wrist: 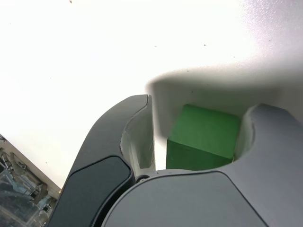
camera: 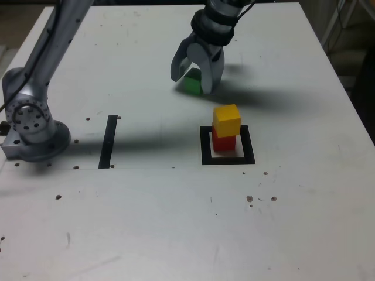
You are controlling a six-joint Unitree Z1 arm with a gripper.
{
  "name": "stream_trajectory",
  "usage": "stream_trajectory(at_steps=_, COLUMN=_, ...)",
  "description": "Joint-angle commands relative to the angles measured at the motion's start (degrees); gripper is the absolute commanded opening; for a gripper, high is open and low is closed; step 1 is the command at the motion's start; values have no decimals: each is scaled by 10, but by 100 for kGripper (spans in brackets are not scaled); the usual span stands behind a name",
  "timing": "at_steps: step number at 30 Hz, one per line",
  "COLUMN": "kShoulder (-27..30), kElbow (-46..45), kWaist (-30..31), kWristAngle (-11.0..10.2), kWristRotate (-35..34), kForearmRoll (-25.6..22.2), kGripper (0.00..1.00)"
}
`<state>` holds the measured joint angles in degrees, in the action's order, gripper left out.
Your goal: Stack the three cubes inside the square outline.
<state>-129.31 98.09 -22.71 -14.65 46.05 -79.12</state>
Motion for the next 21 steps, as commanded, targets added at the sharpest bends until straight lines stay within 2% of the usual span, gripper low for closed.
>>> stream_trajectory(at_steps=1, kShoulder=-1, kElbow=3, kWaist=-1, kWristAngle=1, kWristRotate=-1, kForearmRoll=-1, kGripper=35)
stream_trajectory(at_steps=21, kShoulder=16, kElbow=35, kWaist=34, kWristAngle=3, kWristRotate=-22, kForearmRoll=-33, kGripper=35)
